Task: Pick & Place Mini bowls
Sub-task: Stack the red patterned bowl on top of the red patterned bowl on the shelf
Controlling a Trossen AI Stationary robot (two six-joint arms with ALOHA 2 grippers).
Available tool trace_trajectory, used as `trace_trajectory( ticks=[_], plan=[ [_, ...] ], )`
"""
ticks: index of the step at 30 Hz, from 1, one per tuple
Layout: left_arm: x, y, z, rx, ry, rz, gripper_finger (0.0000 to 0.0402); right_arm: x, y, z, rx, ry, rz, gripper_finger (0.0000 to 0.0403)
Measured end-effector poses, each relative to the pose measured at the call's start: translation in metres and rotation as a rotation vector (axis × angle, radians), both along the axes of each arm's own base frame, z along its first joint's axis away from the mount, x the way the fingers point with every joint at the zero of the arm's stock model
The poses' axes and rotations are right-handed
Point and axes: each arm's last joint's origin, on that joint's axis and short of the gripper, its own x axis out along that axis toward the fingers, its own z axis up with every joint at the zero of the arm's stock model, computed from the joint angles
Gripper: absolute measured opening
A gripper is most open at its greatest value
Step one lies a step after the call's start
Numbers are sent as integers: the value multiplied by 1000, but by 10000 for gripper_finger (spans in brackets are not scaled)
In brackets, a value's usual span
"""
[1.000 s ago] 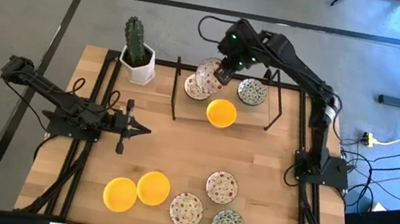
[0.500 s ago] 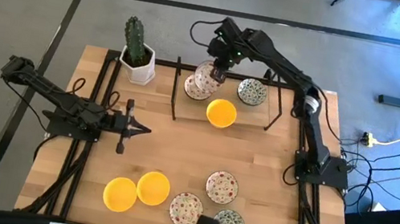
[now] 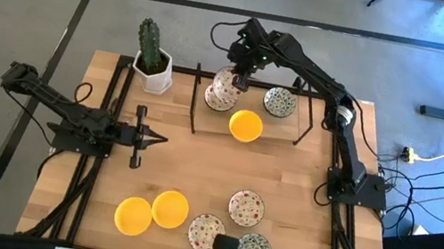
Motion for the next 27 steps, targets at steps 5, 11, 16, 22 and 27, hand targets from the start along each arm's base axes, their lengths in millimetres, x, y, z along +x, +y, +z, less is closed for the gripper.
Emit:
trace_trajectory(
  ticks=[5, 11, 16, 22, 27],
  plan=[
    [0, 0, -6, -27, 57, 0, 2, 6, -3, -9, 7, 2, 25, 14],
    [0, 0, -6, -29, 59, 0, 7, 16, -10, -30, 19, 44, 27, 14],
    [0, 0, -6, -30, 58, 0, 5, 24, -15, -47, 20, 63, 37, 14],
    [0, 0, -6, -21, 59, 6, 3, 30, -19, -60, 27, 86, 38, 14],
    [0, 0, -6, 7, 62, 7, 8, 33, -20, -65, 28, 86, 37, 34]
  ],
)
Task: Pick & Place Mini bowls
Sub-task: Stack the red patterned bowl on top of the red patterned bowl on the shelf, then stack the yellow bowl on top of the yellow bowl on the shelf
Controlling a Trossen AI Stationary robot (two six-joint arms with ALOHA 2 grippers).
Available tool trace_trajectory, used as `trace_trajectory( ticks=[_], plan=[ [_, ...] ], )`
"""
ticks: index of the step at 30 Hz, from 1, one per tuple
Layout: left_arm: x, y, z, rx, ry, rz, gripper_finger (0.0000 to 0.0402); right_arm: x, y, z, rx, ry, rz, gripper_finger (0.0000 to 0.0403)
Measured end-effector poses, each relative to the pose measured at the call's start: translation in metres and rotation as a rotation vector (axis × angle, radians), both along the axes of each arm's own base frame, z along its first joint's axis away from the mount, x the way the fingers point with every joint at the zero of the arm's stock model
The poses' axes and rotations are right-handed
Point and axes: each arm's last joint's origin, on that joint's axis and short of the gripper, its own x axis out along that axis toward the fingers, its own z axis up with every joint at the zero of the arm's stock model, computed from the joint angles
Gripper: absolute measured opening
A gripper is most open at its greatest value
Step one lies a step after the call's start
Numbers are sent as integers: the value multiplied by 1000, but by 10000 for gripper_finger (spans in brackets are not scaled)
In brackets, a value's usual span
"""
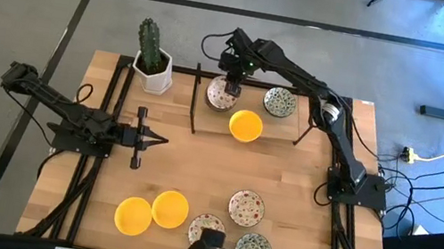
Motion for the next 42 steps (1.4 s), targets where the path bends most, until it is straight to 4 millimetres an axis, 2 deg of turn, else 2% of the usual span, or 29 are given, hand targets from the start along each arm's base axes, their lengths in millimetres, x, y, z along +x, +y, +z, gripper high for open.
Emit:
trace_trajectory(
  ticks=[7, 13, 22, 25, 27, 31, 33, 36, 39, 42],
  plan=[
    [0, 0, -2, 8, 22, 0, 2, 4, 1, 2, -38, -14, -6, 100],
    [0, 0, -4, 13, 38, 0, 7, 9, 12, 10, -140, 2, -35, 141],
    [0, 0, -6, -15, 58, 2, 2, 25, 37, 23, -317, -5, -87, 143],
    [-1, 0, -8, -26, 74, 4, 3, 23, 53, 46, -252, -122, -1, 119],
    [-1, 0, -8, -30, 78, 5, 6, 16, 66, 75, -138, -295, 107, 91],
    [-1, 0, -8, -30, 76, 8, 8, -11, 104, 135, 151, -609, 518, 19],
    [-1, 0, -8, -32, 71, 7, 6, -23, 127, 154, 277, -684, 707, 9],
    [0, 0, -8, -37, 70, 8, 2, -36, 167, 169, 314, -666, 781, 8],
    [0, 0, -8, -77, 65, 10, 2, -41, 211, 169, 230, -594, 765, 4],
    [-1, 0, -8, -118, 62, 12, 6, -45, 258, 165, 227, -591, 838, 4]
  ],
)
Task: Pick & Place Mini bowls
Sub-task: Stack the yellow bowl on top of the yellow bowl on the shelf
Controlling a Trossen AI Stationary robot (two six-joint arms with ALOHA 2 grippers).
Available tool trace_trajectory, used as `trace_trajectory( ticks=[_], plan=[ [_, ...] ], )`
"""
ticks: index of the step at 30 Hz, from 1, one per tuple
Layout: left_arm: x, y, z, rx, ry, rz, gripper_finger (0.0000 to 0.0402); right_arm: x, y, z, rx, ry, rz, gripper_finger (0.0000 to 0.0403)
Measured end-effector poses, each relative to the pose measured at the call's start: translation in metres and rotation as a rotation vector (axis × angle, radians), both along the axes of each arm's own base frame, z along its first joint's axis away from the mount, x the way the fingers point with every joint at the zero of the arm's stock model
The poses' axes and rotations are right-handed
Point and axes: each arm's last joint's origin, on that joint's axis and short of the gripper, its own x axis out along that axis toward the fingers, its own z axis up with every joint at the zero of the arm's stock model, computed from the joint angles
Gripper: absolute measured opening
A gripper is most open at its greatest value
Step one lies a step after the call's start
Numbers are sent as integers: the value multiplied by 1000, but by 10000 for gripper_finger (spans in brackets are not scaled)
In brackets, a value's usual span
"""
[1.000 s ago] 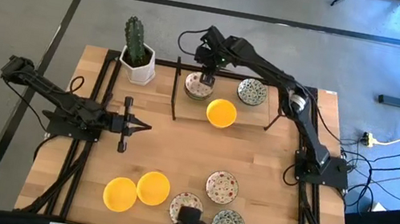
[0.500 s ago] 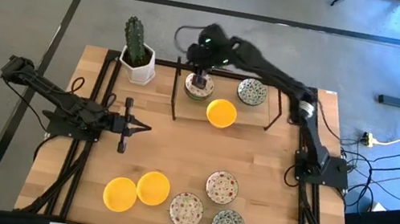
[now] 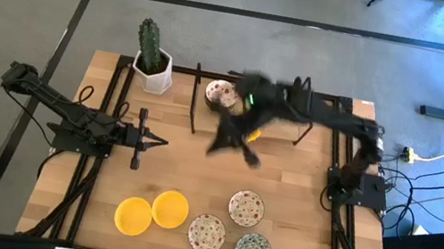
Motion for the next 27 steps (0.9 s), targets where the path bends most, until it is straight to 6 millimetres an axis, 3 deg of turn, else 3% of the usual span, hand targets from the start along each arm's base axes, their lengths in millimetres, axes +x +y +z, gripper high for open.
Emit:
trace_trajectory(
  ticks=[4, 9, 12, 16, 21, 27],
  plan=[
    [0, 0, -2, -23, 12, 3, 3, -25, 52, 2, -15, -69, 21, 3],
    [0, 0, -2, -21, 16, 2, 5, -77, 68, -5, -93, -149, -76, 3],
    [0, 0, -2, -7, 17, 0, 8, -99, 62, -20, -46, -222, -93, 3],
    [0, 0, -1, -6, 11, 0, 5, -121, 36, -53, 16, -284, -241, 3],
    [0, 0, 2, 10, -19, -3, 2, -126, 2, -119, 113, -307, -377, 6],
    [0, 0, 11, 22, -105, -5, 10, -127, -19, -165, 255, -349, -389, 6]
  ],
)
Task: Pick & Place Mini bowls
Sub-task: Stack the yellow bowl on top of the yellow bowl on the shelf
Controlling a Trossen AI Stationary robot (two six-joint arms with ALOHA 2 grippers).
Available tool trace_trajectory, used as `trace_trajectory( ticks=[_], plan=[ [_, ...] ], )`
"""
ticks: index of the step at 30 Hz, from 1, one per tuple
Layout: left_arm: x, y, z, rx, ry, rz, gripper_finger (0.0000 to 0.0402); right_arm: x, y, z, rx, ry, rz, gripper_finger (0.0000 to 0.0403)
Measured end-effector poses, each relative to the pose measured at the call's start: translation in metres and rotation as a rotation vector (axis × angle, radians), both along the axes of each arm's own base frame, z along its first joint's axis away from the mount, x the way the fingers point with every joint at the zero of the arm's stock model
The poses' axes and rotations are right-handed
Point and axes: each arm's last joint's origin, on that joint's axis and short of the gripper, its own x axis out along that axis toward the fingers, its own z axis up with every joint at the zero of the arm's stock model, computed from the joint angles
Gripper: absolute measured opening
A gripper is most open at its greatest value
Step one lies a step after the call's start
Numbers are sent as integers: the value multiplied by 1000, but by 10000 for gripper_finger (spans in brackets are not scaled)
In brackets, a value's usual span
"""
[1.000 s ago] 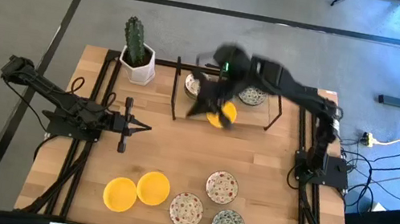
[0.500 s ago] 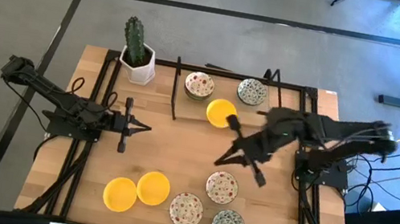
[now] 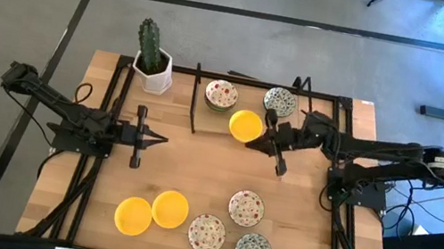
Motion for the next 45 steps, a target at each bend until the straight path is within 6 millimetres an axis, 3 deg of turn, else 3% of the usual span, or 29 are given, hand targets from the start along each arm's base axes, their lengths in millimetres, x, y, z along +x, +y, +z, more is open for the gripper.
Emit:
trace_trajectory(
  ticks=[9, 16, 23, 30, 38, 45],
  plan=[
    [0, 0, 1, -8, -14, 0, 4, -2, 14, -33, -45, 18, 28, 12],
    [1, 0, -7, -27, 63, 16, 5, -3, 14, -33, -112, -9, 17, 6],
    [0, 4, 0, -31, -11, 145, 4, -2, 7, -34, -207, -43, -17, 17],
    [2, 5, -4, -101, 3, 229, 2, -3, 1, -36, -38, 26, -37, 10],
    [13, 1, -32, -266, 176, 249, 2, 0, 10, -52, -24, 176, 39, 13],
    [25, -4, -33, -257, 134, 247, 2, -17, 14, -30, -35, 69, 98, 6]
  ],
)
